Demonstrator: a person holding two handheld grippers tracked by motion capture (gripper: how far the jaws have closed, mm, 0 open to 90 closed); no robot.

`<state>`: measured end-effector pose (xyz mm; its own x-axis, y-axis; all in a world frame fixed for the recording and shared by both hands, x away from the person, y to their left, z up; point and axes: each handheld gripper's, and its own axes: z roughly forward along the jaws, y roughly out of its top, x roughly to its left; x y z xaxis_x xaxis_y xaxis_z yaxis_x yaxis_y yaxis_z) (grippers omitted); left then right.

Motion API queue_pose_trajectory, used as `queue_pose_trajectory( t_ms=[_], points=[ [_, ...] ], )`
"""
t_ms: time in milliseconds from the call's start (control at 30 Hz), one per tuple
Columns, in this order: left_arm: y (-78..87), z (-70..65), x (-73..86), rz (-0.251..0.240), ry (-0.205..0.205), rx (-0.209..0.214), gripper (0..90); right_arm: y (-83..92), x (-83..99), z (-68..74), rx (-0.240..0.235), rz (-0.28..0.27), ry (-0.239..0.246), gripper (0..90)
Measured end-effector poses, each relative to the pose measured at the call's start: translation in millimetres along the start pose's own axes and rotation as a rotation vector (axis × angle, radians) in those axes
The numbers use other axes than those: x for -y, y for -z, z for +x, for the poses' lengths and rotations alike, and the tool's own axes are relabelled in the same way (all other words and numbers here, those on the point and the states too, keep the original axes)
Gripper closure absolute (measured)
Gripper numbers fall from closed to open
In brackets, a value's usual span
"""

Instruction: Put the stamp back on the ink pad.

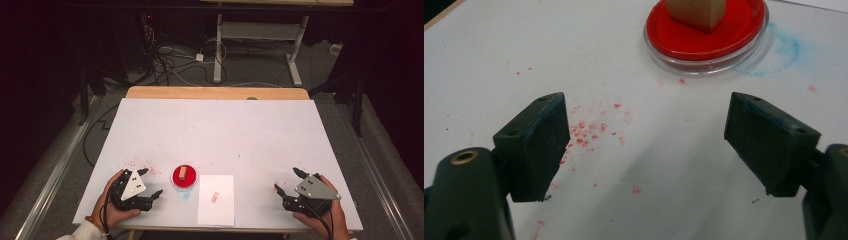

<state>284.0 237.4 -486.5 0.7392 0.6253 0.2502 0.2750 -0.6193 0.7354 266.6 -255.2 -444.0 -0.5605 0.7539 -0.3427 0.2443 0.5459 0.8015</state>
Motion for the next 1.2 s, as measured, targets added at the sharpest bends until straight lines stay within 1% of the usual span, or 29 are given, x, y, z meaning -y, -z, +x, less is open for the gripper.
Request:
queue_pose_trajectory(
  t_ms=[33, 133, 200, 367, 500, 600, 667, 833, 867, 1000, 1100, 1200],
  points=[
    [-0.4, -0.4, 0.1, -0.001, 0.002, -0.001, 17.7, -0.5, -0.2, 0.4, -0.001, 0.002, 0.003, 25.8],
    [-0.4, -1.6, 1.6, 0.009, -0.011, 0.000, 17.7, -0.7, -2.1, 1.6, 0.002, 0.001, 0.013, 25.8],
    [1.1, -1.0, 2.1, -0.002, 0.000, 0.002, 17.7, -0.8, -3.2, 2.5, 0.000, -0.002, 0.012, 25.8],
    [2.9, 1.3, 2.1, -0.017, 0.007, -0.003, 17.7, -2.9, -3.9, 4.6, -0.008, 0.006, 0.021, 25.8],
    [2.4, 2.1, 2.2, -0.014, 0.010, -0.004, 17.7, -4.6, -3.8, 3.0, -0.011, 0.006, 0.015, 25.8],
    [2.5, 3.5, 1.6, -0.018, 0.024, -0.003, 17.7, -5.3, -3.5, 3.0, -0.016, 0.006, 0.018, 25.8],
    [1.8, 4.1, 1.5, -0.017, 0.023, -0.007, 17.7, -5.6, -3.3, 2.8, -0.016, 0.009, 0.019, 25.8],
    [-0.1, 5.6, 1.1, -0.015, 0.024, 0.000, 17.7, -5.6, -2.9, 1.4, -0.014, 0.008, 0.013, 25.8],
    [0.2, 6.3, 1.2, -0.020, 0.015, -0.006, 17.7, -5.6, -2.7, 1.2, -0.014, 0.009, 0.014, 25.8],
    [4.3, 7.0, 2.6, -0.024, 0.022, -0.011, 17.7, -5.6, -4.9, 2.9, -0.016, 0.000, 0.014, 25.8],
    [5.7, 7.3, 2.4, -0.029, 0.038, -0.011, 17.7, -7.0, -4.1, 4.4, -0.021, 0.007, 0.031, 25.7],
    [5.3, 7.3, 3.1, -0.022, 0.041, -0.013, 17.7, -6.8, -4.8, 3.1, -0.018, -0.001, 0.021, 25.8]
  ],
)
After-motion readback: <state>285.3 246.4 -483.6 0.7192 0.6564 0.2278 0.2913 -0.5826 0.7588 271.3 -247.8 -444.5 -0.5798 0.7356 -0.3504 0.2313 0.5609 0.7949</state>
